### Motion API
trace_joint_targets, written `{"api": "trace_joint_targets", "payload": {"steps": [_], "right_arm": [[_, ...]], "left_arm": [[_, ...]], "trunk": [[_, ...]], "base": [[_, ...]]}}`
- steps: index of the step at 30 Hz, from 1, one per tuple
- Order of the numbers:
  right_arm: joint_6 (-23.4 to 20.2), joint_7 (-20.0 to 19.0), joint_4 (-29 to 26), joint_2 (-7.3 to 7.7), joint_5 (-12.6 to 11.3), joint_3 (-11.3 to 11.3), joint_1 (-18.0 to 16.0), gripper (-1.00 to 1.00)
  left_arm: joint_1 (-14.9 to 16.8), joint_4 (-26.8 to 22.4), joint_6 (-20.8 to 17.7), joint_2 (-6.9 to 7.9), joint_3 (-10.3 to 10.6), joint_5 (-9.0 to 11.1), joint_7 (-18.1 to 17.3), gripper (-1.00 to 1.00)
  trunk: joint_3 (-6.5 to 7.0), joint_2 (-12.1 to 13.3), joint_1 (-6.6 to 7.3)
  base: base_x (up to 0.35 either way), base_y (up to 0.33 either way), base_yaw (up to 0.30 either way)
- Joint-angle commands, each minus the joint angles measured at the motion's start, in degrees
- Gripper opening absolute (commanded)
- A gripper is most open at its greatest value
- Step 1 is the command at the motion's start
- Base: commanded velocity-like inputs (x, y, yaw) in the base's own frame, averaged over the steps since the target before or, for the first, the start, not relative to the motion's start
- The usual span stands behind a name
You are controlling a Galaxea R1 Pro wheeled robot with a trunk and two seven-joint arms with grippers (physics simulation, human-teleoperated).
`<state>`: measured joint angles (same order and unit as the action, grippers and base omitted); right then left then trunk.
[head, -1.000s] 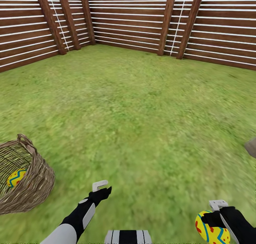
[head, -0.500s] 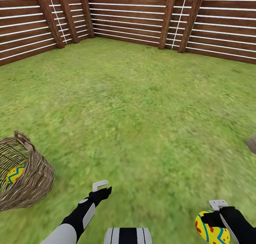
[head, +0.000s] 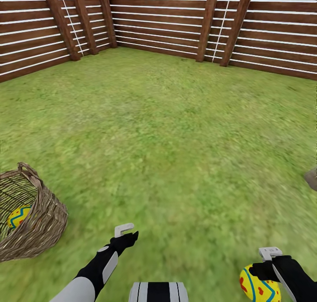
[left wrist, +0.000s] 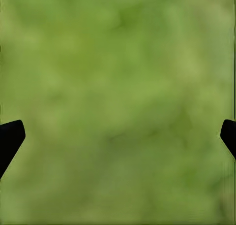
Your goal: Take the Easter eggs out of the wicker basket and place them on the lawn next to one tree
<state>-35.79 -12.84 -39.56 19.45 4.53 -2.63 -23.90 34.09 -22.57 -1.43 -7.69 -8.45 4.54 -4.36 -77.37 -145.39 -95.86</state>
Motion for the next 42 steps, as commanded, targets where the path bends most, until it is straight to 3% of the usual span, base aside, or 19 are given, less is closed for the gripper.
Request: {"api": "trace_joint_targets", "payload": {"steps": [1, 5, 20, 30, 42], "right_arm": [[-0.24, -0.43, -0.08, -0.02, 0.48, -0.18, -0.01, 1.00], [-0.24, -0.44, -0.08, -0.02, 0.48, -0.14, -0.01, 1.00], [-0.24, -0.50, 0.00, -0.19, 0.65, 0.34, -0.01, 1.00], [-0.25, -0.43, 0.01, -0.20, 0.67, 0.34, -0.01, 1.00], [-0.24, -0.44, 0.01, -0.20, 0.66, 0.34, -0.01, 1.00]], "left_arm": [[0.01, -0.02, -0.15, -0.04, -0.34, 0.47, -0.33, 1.00], [0.01, 0.01, -0.15, -0.04, -0.37, 0.47, -0.31, 1.00], [0.01, 0.49, -0.32, -0.08, -0.34, 0.39, 0.05, 1.00], [0.01, 0.59, -0.45, -0.21, -0.34, 0.30, -0.28, 1.00], [0.01, 0.61, -0.61, -0.47, -0.27, 0.29, -0.37, 1.00]], "trunk": [[0.19, 0.00, 0.03], [0.41, 0.01, 0.06], [3.73, 0.21, 0.45], [5.95, 0.35, 0.70], [8.61, 0.51, 1.01]], "base": [[0.000, 0.000, 0.000], [0.000, 0.000, 0.000], [0.000, 0.000, 0.001], [0.000, 0.000, 0.197], [0.000, 0.000, 0.013]]}}
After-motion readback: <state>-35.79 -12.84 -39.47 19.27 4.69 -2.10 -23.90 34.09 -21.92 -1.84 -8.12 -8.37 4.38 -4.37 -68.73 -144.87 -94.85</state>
